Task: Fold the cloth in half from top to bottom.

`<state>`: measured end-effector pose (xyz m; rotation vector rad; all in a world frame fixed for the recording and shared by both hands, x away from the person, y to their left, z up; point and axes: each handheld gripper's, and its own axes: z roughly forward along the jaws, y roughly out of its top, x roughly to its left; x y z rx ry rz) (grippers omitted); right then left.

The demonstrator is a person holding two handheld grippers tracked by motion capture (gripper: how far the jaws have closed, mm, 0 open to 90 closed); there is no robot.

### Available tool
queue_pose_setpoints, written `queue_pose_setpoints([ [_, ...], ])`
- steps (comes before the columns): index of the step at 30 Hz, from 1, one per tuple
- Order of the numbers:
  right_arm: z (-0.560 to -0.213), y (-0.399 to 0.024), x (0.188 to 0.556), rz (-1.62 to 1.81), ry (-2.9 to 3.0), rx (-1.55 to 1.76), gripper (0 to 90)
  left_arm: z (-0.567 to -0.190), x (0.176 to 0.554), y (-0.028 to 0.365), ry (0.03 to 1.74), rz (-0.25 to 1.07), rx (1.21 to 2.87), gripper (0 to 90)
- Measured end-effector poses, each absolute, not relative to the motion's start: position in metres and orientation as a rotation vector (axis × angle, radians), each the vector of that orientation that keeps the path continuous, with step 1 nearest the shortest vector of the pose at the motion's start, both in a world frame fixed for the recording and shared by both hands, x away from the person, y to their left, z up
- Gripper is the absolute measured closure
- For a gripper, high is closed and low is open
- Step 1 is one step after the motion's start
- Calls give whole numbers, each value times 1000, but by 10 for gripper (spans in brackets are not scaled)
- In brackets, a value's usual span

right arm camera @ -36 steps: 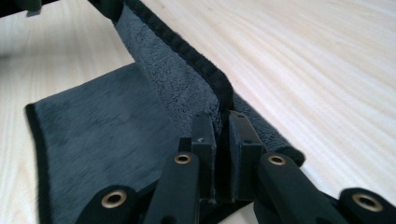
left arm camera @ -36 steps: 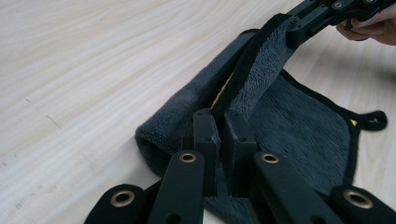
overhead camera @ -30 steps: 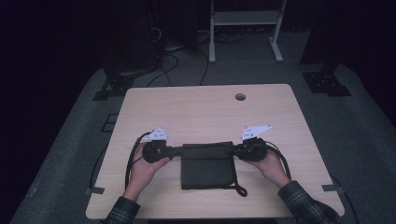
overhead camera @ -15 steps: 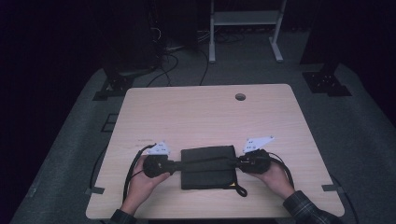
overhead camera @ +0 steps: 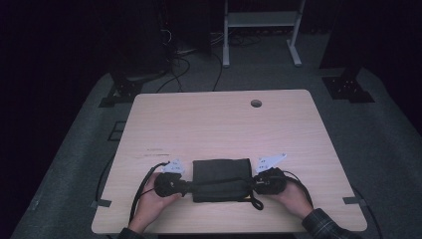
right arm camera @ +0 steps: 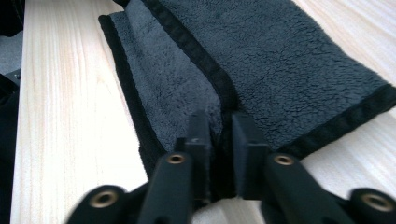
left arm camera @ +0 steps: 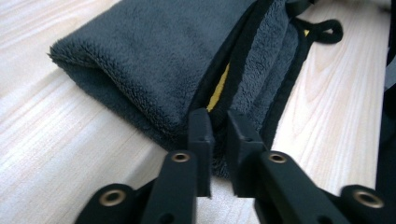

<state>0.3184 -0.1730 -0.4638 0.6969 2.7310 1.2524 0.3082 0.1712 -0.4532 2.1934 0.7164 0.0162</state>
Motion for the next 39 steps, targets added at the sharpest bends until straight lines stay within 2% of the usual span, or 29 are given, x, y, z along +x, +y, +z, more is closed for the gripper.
queue_pose_setpoints([
  [3, -455, -178, 319, 1331, 2709, 709, 650, -444, 307, 176, 711, 25, 2147, 743],
  [5, -448, -182, 319, 1395, 2685, 718, 643, -437, 307, 180, 706, 41, 2118, 730],
  [7, -440, -186, 319, 1451, 2648, 724, 657, -433, 308, 182, 702, 44, 2089, 729],
  [10, -437, -189, 321, 1455, 2614, 730, 724, -431, 312, 182, 707, 64, 2079, 746],
  [17, -454, -173, 331, 1317, 2681, 734, 800, -448, 329, 169, 745, 54, 2119, 780],
  [27, -461, -167, 313, 1286, 2769, 636, 798, -455, 302, 165, 707, 10, 2180, 767],
  [33, -465, -169, 292, 1225, 2792, 568, 787, -461, 288, 162, 692, 37, 2229, 755],
  [39, -467, -168, 289, 1207, 2790, 558, 772, -461, 285, 159, 687, 83, 2253, 736],
])
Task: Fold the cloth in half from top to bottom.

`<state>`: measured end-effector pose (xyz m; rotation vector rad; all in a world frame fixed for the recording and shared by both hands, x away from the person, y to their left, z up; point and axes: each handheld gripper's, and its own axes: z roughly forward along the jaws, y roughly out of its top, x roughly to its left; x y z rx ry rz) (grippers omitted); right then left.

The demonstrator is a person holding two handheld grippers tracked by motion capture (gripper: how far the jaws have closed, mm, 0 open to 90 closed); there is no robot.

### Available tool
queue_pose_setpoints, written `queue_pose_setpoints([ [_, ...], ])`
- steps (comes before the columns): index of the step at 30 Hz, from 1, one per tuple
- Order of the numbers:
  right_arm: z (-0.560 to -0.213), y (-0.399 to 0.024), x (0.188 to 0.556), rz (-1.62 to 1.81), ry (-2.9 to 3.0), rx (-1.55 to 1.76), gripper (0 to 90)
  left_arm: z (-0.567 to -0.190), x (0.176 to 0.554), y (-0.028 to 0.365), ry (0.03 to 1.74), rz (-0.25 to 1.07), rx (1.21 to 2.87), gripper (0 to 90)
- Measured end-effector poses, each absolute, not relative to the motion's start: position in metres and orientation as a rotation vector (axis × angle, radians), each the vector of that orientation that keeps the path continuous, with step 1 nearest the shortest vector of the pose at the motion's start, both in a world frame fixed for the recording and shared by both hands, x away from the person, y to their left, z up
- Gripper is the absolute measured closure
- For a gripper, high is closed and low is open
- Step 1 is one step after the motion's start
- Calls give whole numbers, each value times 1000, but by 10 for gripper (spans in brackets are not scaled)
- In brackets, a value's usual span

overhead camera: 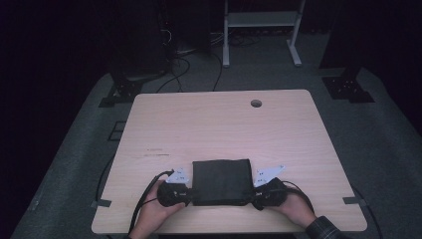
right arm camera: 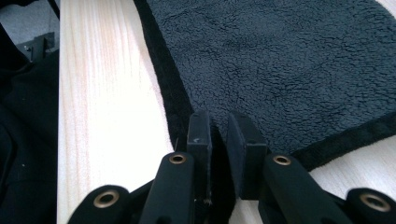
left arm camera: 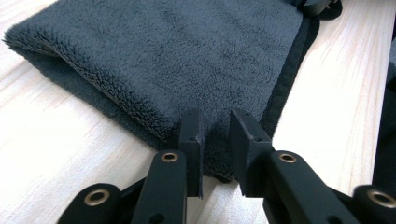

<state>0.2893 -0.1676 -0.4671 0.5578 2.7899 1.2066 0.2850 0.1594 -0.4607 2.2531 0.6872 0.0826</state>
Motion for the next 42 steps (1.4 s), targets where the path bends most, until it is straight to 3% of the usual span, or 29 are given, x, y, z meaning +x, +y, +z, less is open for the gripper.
queue_pose_setpoints([
  [6, -462, -178, 295, 1242, 2732, 635, 553, -455, 283, 172, 718, 133, 2206, 577],
  [12, -458, -198, 304, 1262, 2626, 763, 350, -453, 281, 194, 767, 262, 2165, 384],
  [19, -460, -224, 306, 1204, 2527, 911, 160, -454, 279, 220, 851, 339, 2152, 269],
  [22, -462, -236, 304, 1177, 2472, 950, 134, -457, 278, 232, 900, 396, 2171, 219],
  [30, -469, -268, 298, 1125, 2385, 1047, 99, -468, 272, 262, 995, 396, 2166, 143],
  [42, -482, -287, 295, 1008, 2355, 1109, 91, -480, 270, 277, 1028, 437, 2190, 42],
])
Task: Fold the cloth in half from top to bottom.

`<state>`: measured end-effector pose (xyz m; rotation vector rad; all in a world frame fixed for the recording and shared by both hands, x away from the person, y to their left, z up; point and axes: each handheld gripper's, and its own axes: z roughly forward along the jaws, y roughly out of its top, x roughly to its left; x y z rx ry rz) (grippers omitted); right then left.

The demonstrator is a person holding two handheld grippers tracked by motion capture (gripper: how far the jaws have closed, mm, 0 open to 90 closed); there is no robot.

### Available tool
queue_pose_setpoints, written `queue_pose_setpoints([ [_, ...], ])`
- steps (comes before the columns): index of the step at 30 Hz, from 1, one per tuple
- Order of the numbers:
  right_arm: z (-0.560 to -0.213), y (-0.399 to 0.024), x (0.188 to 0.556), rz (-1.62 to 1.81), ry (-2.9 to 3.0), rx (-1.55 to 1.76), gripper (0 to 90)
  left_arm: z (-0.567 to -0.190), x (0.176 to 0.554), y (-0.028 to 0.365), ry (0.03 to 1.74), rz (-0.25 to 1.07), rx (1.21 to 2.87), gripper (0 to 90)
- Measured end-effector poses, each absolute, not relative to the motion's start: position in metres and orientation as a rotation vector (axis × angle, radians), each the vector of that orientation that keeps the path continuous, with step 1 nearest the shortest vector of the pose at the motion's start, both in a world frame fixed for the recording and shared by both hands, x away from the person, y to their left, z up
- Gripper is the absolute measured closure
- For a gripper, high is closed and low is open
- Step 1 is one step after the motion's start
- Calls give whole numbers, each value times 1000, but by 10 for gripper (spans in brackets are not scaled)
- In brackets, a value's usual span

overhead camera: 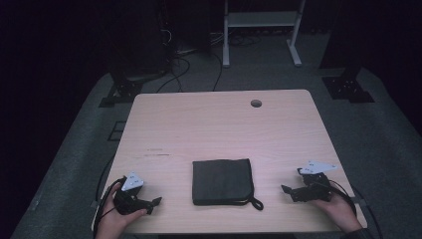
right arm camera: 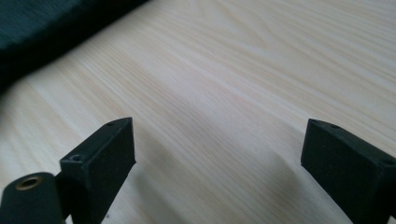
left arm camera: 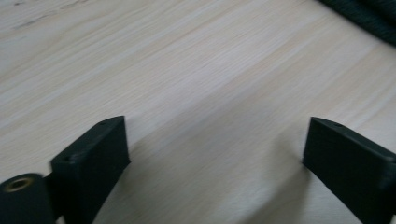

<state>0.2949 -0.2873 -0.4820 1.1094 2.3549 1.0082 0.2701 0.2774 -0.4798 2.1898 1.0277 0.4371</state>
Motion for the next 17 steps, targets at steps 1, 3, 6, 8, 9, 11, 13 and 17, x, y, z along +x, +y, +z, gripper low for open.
queue_pose_setpoints([
  [1, -483, -287, 295, 993, 2355, 1112, 90, -481, 270, 278, 1028, 439, 2182, 27],
  [3, -485, -287, 296, 994, 2361, 1121, 86, -482, 269, 278, 1025, 444, 2174, 20],
  [6, -487, -289, 297, 1018, 2355, 1132, 80, -484, 269, 278, 1011, 444, 2164, 0],
  [8, -487, -290, 296, 1024, 2362, 1121, 80, -484, 269, 278, 1009, 444, 2165, 0],
  [9, -487, -290, 296, 1024, 2363, 1119, 80, -484, 269, 278, 1009, 444, 2165, 0],
  [11, -487, -290, 296, 1025, 2364, 1119, 80, -484, 269, 278, 1008, 444, 2164, 0],
  [13, -487, -290, 296, 1025, 2364, 1119, 80, -484, 270, 278, 1008, 444, 2165, 0],
  [17, -487, -290, 296, 1025, 2364, 1119, 80, -484, 270, 277, 1000, 441, 2168, 0],
])
